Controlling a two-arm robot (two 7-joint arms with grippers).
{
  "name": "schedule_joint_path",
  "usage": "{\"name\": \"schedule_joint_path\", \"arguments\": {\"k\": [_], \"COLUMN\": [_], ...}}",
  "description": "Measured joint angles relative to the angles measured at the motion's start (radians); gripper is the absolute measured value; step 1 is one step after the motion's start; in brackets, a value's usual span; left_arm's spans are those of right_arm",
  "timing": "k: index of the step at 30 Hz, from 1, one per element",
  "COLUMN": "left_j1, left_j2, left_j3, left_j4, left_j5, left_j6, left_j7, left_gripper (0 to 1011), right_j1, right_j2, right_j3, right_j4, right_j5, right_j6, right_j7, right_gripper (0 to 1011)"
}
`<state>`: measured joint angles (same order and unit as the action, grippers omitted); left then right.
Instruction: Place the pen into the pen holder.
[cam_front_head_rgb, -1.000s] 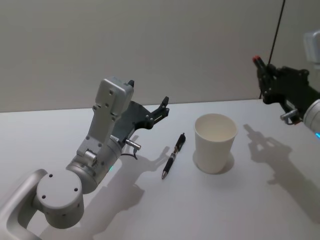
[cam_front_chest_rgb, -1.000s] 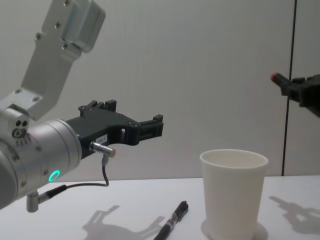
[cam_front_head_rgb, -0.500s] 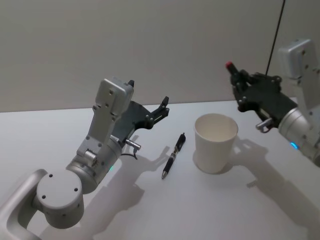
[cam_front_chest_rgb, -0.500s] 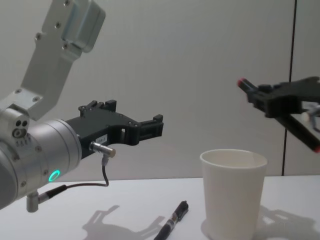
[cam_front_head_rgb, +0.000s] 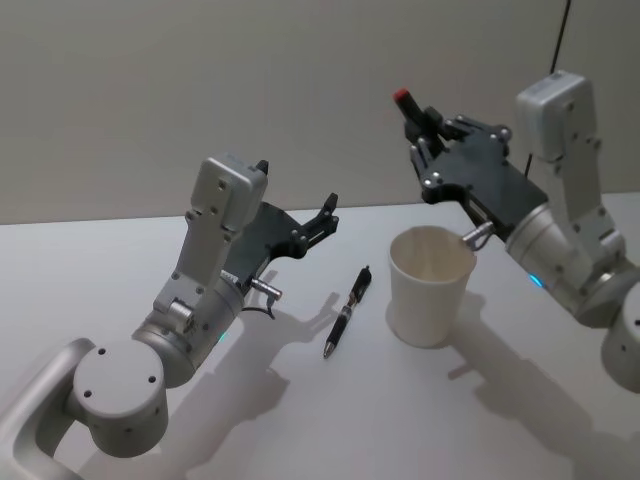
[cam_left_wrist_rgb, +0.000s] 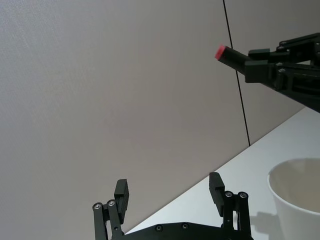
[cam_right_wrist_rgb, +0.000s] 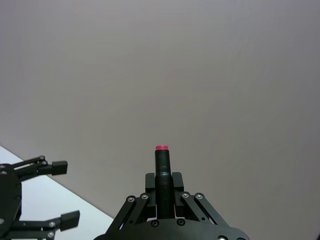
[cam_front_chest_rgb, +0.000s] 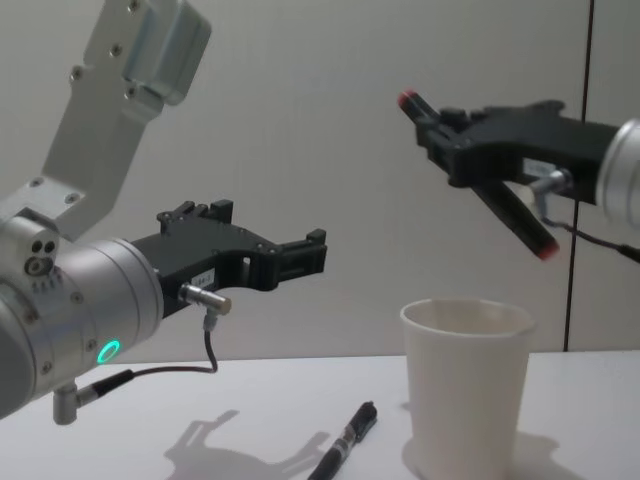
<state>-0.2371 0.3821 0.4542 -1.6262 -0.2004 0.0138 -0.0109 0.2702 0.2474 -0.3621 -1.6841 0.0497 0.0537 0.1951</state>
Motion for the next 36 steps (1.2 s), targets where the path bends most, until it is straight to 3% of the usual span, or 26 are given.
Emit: {"name": "schedule_joint_path", "arguments": {"k": [8, 18, 36], "left_j1": [0.000, 0.000, 0.000], "left_j2": [0.000, 0.000, 0.000], "left_j3": [0.000, 0.000, 0.000], "left_j4": [0.000, 0.000, 0.000], "left_j5": [0.000, 0.000, 0.000], "left_j6": [0.000, 0.000, 0.000], "left_j7": [0.000, 0.000, 0.000], "left_gripper": [1001, 1001, 1001], "right_j1": [0.011, 0.011, 0.005], "right_j2": [-0.037, -0.055, -0.075], "right_j3": [-0.025, -0.039, -0.048], "right_j4": [0.039, 0.085, 0.161], "right_j5": [-0.024, -0.034, 0.031], "right_j6": [-0.054, -0.086, -0.108], "right_j7": [-0.006, -0.018, 0.002], "right_gripper": [185, 185, 185]}}
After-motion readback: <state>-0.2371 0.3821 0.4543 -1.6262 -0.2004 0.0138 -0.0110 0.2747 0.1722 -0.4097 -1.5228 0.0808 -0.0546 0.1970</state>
